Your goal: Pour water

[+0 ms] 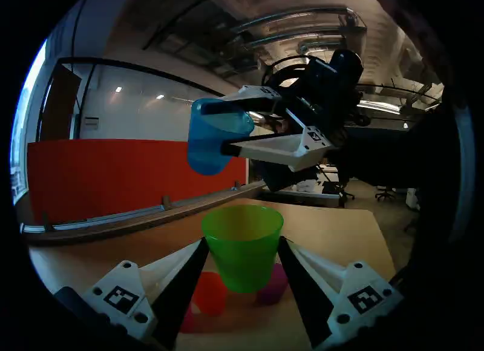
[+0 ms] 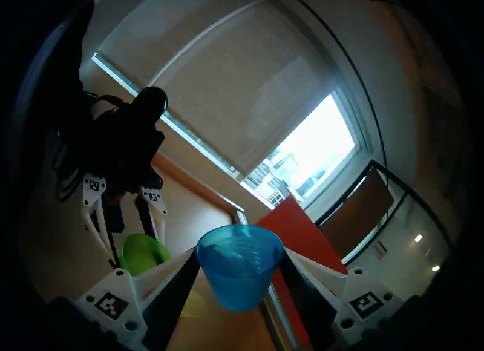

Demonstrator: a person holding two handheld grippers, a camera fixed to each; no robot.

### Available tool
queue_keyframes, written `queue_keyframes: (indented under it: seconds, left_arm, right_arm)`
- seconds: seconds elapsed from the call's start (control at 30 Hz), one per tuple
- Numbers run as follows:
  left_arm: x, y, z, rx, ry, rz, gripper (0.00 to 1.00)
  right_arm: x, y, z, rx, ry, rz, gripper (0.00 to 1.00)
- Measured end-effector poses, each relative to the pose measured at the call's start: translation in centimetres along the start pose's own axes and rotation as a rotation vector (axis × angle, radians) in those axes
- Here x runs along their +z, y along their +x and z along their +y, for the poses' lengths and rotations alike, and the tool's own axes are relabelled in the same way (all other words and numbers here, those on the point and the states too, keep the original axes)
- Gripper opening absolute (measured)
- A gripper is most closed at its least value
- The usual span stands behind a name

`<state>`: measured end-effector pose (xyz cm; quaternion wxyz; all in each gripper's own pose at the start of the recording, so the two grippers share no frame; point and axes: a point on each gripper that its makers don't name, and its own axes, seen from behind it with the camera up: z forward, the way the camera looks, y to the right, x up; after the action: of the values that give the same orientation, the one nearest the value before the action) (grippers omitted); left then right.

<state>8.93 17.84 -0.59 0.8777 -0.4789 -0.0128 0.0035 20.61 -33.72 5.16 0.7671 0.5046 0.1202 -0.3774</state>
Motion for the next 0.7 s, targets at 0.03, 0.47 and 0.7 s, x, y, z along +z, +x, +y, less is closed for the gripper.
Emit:
queue_keyframes:
  seconds: [0.03, 0.47, 0.7]
  left_arm:
    - [0.00, 0.03, 0.01, 0.001, -0.001, -0.001, 0.83]
    - [0.05, 0.61, -0.08, 0.003, 0.000, 0.000, 0.83]
    - [0.22, 0.86, 0.04, 0.005, -0.004, 0.000, 0.83]
  right_arm:
    - [0.03, 0.01, -0.02, -0.004, 0.001, -0.001, 0.92]
    - [0.22, 0.12, 0.31, -0.047, 0.000, -0.008, 0.91]
    - [0.28, 0.09, 0.53, -0.079, -0.001, -0.016, 0.92]
